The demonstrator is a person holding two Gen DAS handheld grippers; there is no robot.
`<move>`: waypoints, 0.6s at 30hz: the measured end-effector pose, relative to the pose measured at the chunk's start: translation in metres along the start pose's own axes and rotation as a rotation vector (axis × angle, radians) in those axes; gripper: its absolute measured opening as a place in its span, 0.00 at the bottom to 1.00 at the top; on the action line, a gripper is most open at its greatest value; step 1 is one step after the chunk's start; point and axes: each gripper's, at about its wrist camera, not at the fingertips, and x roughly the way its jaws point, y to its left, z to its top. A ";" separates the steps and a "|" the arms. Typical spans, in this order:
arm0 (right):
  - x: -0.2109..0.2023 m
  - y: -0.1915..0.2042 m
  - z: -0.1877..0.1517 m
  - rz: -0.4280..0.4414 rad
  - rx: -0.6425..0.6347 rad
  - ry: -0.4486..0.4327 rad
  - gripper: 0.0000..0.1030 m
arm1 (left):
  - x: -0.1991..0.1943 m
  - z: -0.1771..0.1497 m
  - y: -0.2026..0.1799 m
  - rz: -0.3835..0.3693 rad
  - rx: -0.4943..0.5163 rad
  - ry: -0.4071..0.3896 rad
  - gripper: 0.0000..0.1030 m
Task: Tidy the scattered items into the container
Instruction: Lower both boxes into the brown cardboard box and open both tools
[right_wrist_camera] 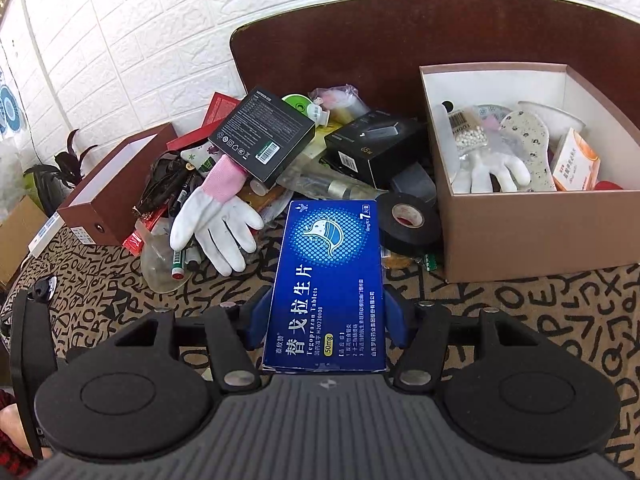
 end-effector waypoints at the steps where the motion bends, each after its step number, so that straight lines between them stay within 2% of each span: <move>1: 0.000 0.001 0.000 -0.001 -0.001 -0.002 0.60 | 0.000 0.001 -0.001 0.003 0.000 -0.002 0.18; 5: -0.003 0.002 0.001 -0.001 -0.013 -0.004 0.60 | -0.005 0.007 -0.005 0.007 -0.005 -0.020 0.18; 9: -0.008 0.002 0.006 -0.007 -0.026 -0.015 0.60 | -0.021 0.028 -0.008 0.005 0.011 -0.074 0.18; 18: -0.054 -0.014 0.058 -0.001 -0.022 -0.127 0.60 | -0.084 0.125 -0.022 -0.114 -0.009 -0.261 0.18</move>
